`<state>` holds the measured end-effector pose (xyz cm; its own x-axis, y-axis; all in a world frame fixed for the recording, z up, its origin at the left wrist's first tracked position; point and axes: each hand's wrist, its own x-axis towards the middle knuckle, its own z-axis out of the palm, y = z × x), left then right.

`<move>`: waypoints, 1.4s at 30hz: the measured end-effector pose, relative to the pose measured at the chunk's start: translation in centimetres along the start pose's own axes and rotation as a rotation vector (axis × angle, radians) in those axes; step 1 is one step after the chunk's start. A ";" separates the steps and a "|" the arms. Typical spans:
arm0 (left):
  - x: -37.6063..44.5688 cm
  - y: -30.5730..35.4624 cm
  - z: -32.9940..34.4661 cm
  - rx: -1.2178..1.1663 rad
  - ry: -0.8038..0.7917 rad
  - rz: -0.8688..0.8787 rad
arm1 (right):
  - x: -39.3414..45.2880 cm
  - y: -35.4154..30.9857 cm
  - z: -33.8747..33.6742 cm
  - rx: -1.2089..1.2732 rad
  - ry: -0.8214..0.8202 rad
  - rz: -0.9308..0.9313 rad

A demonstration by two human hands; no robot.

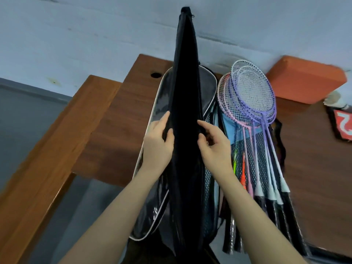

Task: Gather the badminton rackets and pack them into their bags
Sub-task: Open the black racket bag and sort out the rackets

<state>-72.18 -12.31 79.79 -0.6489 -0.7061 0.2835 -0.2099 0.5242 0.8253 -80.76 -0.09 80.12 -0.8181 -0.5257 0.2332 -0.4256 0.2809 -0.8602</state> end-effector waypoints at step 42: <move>-2.7 3.0 12.3 0.055 -0.216 -0.130 | -1.1 18.2 -16.7 -0.503 0.041 0.449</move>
<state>-80.05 -2.99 75.50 -0.7537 -0.6544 0.0610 -0.3375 0.4651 0.8184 -94.09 19.00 71.76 -0.9674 -0.2425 -0.0726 -0.1608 0.8102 -0.5637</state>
